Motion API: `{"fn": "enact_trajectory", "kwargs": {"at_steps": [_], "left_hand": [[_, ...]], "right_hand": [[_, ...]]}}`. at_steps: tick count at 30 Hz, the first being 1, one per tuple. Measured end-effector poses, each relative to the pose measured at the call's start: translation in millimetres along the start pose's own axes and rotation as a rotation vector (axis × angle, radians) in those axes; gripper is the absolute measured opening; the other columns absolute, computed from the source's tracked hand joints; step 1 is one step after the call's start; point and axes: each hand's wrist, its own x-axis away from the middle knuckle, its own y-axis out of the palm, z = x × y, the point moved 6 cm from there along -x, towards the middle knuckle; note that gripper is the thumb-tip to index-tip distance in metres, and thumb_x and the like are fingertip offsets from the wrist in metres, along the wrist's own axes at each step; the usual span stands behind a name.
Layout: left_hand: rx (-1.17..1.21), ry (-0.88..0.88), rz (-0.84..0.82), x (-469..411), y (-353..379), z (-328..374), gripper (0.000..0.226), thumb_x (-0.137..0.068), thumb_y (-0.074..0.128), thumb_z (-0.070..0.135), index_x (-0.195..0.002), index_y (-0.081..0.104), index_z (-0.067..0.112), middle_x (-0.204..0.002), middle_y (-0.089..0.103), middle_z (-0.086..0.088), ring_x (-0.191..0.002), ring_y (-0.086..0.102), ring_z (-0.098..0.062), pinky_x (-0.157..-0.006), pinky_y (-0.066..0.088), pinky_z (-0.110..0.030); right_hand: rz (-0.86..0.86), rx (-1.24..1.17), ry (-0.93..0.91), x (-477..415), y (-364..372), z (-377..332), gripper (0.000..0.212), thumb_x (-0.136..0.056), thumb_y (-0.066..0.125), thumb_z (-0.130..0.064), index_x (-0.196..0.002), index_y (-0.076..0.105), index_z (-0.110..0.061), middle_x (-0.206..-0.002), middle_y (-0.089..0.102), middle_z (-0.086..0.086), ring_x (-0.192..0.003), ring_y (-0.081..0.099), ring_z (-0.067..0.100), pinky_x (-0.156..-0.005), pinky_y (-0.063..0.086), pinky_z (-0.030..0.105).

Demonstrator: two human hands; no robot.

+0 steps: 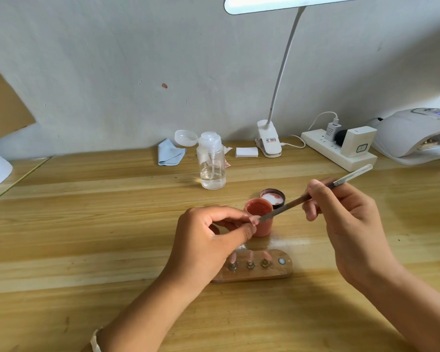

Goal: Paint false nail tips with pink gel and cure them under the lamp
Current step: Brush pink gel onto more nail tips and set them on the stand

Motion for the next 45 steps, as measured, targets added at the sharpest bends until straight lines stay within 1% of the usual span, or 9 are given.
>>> {"fn": "enact_trajectory", "kwargs": {"at_steps": [5, 8, 12, 16, 19, 23, 27, 37, 45], "left_hand": [[0.006, -0.015, -0.028, 0.0, 1.4, -1.8, 0.016, -0.077, 0.084, 0.013, -0.084, 0.080, 0.026, -0.076, 0.076, 0.003, -0.041, 0.059, -0.022, -0.042, 0.049, -0.029], [0.008, -0.017, -0.035, 0.4, 1.8, -2.5, 0.016, -0.077, 0.084, 0.012, -0.084, 0.080, 0.026, -0.076, 0.076, 0.003, -0.041, 0.059, -0.020, -0.043, 0.047, -0.027], [0.011, -0.012, -0.033, 0.9, 1.3, -2.1, 0.017, -0.077, 0.084, 0.013, -0.085, 0.080, 0.027, -0.079, 0.076, 0.003, -0.044, 0.062, -0.029, -0.041, 0.050, -0.034], [0.030, -0.015, -0.017, 0.7, 0.8, -1.4, 0.017, -0.077, 0.084, 0.014, -0.086, 0.081, 0.028, -0.081, 0.077, 0.002, -0.053, 0.064, -0.039, -0.040, 0.052, -0.051], [0.001, 0.000, -0.008, 0.2, 0.1, 0.6, 0.015, -0.076, 0.085, 0.016, -0.085, 0.081, 0.028, -0.081, 0.077, 0.004, -0.057, 0.067, -0.036, -0.047, 0.054, -0.050], [0.013, -0.021, -0.012, 0.5, 0.2, -0.8, 0.012, -0.076, 0.085, 0.020, -0.084, 0.080, 0.028, -0.079, 0.077, 0.003, -0.052, 0.065, -0.038, -0.041, 0.052, -0.052], [0.004, -0.027, -0.017, 0.8, 0.2, -2.0, 0.015, -0.076, 0.085, 0.017, -0.084, 0.080, 0.029, -0.077, 0.076, 0.003, -0.046, 0.062, -0.031, -0.042, 0.053, -0.047], [0.021, -0.017, -0.003, 0.3, -0.7, -2.1, 0.013, -0.076, 0.085, 0.017, -0.084, 0.081, 0.027, -0.080, 0.077, 0.003, -0.053, 0.065, -0.037, -0.042, 0.054, -0.048], [0.015, -0.004, -0.009, -0.4, -0.8, -2.2, 0.010, -0.077, 0.085, 0.019, -0.081, 0.080, 0.027, -0.077, 0.076, 0.002, -0.051, 0.063, -0.036, -0.040, 0.053, -0.045]], "right_hand": [[-0.016, -0.024, 0.009, 1.0, 3.2, -4.0, 0.026, -0.087, 0.061, -0.034, -0.070, 0.063, -0.014, -0.053, 0.056, -0.005, -0.059, 0.053, 0.004, -0.067, 0.044, 0.009], [-0.035, -0.026, 0.017, 1.6, 5.0, -2.5, 0.026, -0.086, 0.061, -0.034, -0.073, 0.064, -0.011, -0.053, 0.057, -0.002, -0.059, 0.054, 0.002, -0.067, 0.044, 0.009], [0.005, 0.015, 0.021, -1.6, -0.3, 2.4, 0.028, -0.098, 0.059, -0.017, -0.072, 0.063, -0.009, -0.052, 0.056, -0.005, -0.059, 0.054, 0.002, -0.066, 0.042, 0.008], [0.075, 0.064, 0.024, -4.7, -9.6, 3.9, 0.032, -0.099, 0.060, -0.015, -0.068, 0.062, -0.012, -0.053, 0.056, -0.005, -0.058, 0.049, 0.005, -0.064, 0.041, 0.012], [0.113, 0.064, 0.039, -5.4, -13.1, 4.6, 0.032, -0.099, 0.060, -0.017, -0.067, 0.062, -0.014, -0.053, 0.055, -0.004, -0.059, 0.047, 0.007, -0.066, 0.039, 0.019], [0.066, -0.003, 0.019, -4.3, -8.2, 2.2, 0.028, -0.100, 0.058, -0.015, -0.073, 0.063, -0.015, -0.053, 0.054, -0.004, -0.059, 0.050, 0.007, -0.065, 0.043, 0.012], [-0.011, -0.006, -0.009, -1.5, -0.2, 0.9, 0.026, -0.099, 0.057, -0.013, -0.074, 0.064, -0.010, -0.053, 0.055, -0.005, -0.059, 0.053, 0.005, -0.067, 0.044, 0.009], [0.134, 0.061, -0.001, -7.2, -14.7, 2.6, 0.035, -0.098, 0.062, -0.015, -0.063, 0.064, -0.020, -0.052, 0.055, -0.006, -0.055, 0.047, 0.005, -0.059, 0.040, 0.011], [0.051, -0.026, -0.039, -3.6, -7.3, -0.9, 0.028, -0.100, 0.057, -0.013, -0.072, 0.064, -0.017, -0.052, 0.053, -0.004, -0.059, 0.050, 0.007, -0.067, 0.044, 0.009]]}}
